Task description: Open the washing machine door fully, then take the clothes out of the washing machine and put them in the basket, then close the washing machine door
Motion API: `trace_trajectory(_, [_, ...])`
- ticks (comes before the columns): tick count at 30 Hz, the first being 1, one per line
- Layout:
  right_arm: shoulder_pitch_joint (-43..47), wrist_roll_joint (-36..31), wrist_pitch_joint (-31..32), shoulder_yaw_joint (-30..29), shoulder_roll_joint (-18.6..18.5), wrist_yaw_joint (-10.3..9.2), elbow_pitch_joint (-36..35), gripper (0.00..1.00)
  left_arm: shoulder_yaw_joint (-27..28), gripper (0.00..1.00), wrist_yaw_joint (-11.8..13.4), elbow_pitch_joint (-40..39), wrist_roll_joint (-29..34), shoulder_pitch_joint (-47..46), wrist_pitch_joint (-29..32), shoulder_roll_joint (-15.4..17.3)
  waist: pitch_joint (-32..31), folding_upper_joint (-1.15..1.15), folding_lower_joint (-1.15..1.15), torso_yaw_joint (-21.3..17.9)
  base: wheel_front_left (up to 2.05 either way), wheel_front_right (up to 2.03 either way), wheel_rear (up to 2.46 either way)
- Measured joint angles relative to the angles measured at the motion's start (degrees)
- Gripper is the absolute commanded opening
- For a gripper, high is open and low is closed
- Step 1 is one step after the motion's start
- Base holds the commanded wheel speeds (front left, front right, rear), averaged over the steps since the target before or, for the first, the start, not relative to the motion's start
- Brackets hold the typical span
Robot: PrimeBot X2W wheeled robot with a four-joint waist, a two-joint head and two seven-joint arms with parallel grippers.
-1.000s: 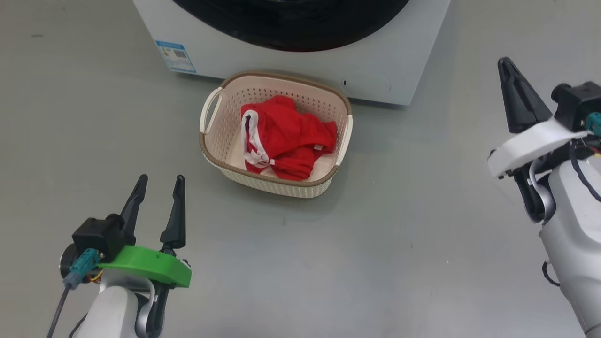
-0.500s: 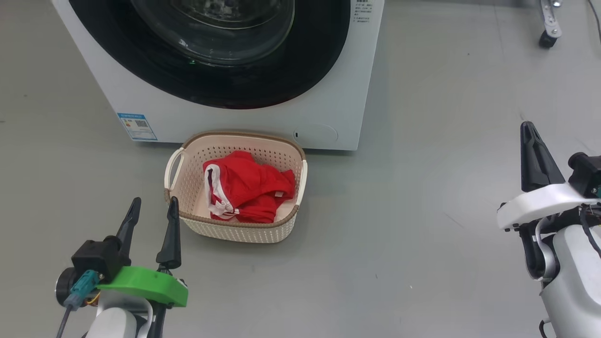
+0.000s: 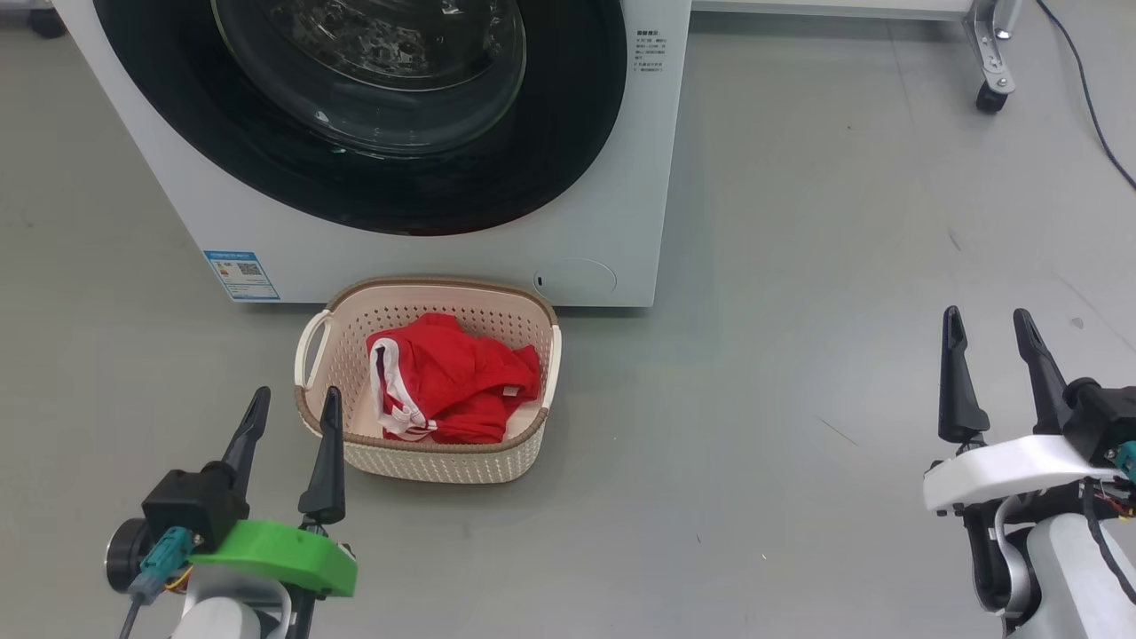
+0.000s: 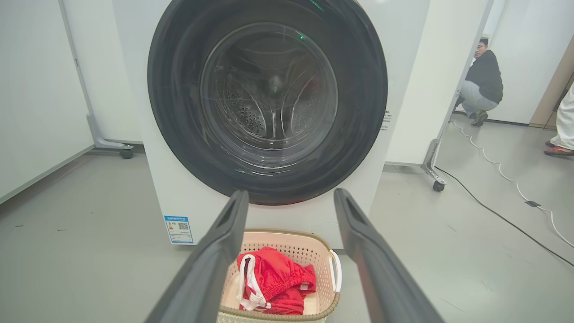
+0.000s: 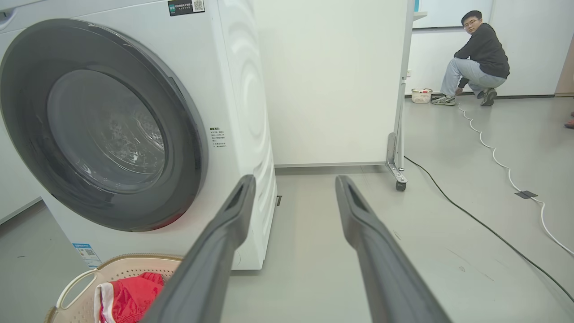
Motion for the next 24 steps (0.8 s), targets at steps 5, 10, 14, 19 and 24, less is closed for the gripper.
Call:
trace_trajectory(5, [2.47,-1.10,0.00,-0.42,0.58,0.00,-1.94,1.00,0.20,1.00,0.00,-0.01,0.46,0.58,-0.01,-0.08,-0.34,0.00,0.00,-0.21,0.00,0.00,0.00])
trace_trajectory(10, [3.94,-2.07,0.00,-0.86,0.80,0.00,-3.76,1.00,0.40,1.00,0.00,-0.04,0.49,1.27,-0.01,-0.22,-0.43,0.00,0.00,-0.37,0.00,0.00,0.00])
trace_trajectory(14, [4.95,-2.52,0.00,-1.23,1.02,0.00,-4.88,1.00,0.42,1.00,0.00,-0.19,0.96,1.29,0.00,-0.29,-0.36,0.00,0.00,-0.41,0.00,0.00,0.00])
trace_trajectory(19, [5.88,-3.01,0.00,-1.58,1.48,0.04,-5.70,1.00,0.71,1.00,0.00,-0.82,1.09,1.31,-0.01,-0.34,-0.33,0.00,0.00,-0.45,0.00,0.00,0.00])
trace_trajectory(24, [6.54,-3.34,0.00,-1.88,1.86,0.09,-6.46,1.00,0.91,1.00,-0.01,-1.54,2.26,1.33,-0.01,-0.41,-0.48,0.00,0.00,-0.56,0.00,0.00,0.00])
